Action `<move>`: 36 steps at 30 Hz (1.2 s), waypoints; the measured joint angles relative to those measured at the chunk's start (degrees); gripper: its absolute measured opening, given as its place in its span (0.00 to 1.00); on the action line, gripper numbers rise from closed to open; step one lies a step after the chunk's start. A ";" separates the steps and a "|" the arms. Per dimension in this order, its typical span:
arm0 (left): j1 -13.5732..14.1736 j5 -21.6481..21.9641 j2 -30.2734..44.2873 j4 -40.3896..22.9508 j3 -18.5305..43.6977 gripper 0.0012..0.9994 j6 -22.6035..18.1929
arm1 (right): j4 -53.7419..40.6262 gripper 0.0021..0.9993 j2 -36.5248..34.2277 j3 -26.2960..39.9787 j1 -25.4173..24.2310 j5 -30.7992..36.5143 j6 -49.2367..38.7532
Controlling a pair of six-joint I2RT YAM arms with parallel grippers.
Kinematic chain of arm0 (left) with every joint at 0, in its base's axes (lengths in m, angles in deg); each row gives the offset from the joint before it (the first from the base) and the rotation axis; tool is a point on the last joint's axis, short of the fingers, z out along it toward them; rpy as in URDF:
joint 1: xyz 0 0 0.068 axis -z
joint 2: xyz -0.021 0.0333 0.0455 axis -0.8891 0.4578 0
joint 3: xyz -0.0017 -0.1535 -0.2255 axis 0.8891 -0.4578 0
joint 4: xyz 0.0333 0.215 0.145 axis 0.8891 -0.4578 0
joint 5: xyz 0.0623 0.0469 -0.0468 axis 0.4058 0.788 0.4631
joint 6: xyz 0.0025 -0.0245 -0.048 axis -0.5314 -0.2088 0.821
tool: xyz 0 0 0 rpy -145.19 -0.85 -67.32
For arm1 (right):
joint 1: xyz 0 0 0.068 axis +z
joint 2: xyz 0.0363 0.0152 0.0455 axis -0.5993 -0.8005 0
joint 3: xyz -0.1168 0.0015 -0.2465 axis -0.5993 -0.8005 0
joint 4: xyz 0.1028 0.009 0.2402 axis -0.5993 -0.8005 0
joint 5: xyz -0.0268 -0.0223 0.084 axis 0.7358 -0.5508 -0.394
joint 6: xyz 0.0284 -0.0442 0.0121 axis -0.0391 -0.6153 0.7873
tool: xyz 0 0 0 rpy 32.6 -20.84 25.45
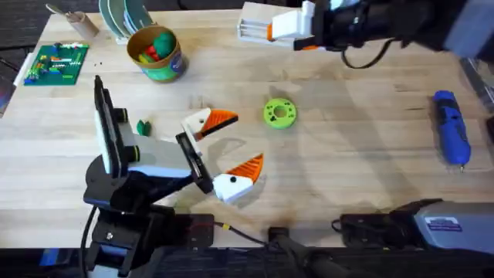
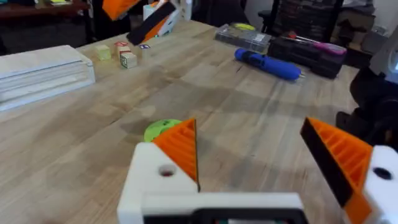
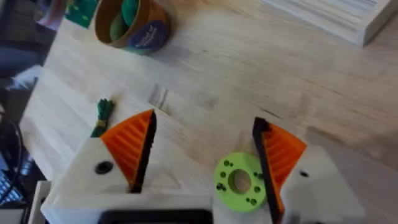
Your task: Pick up the gripper from the table and insert it into the empty holder that is missing its gripper. Then pick up a screw, insert it into the mounting hole, and use the screwdriver to tighten it. Finally, clean up the table by picking up the vegetable and placing it into the bucket.
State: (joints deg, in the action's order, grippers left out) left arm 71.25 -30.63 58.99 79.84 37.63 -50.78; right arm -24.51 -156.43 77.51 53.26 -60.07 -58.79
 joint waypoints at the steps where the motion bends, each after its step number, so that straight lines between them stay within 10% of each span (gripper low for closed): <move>1: 0.00 0.00 0.00 0.00 0.00 0.99 0.00 | -3.34 0.93 1.32 1.00 0.05 1.02 -2.20; 12: 0.00 -0.02 0.00 0.00 0.00 0.99 -0.02 | -27.72 0.93 3.69 2.96 4.58 7.35 -13.66; 18: 0.00 -0.02 0.00 0.00 0.00 0.99 -0.02 | -25.52 0.83 -0.43 1.11 19.19 24.45 -17.54; 36: 0.00 -0.02 0.00 0.00 0.00 0.99 -0.02 | -21.46 0.50 -9.50 0.10 23.98 29.65 -16.60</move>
State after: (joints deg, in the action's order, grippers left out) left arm 71.25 -30.66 58.99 79.84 37.63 -50.81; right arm -45.96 -165.93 77.61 77.24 -30.42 -75.39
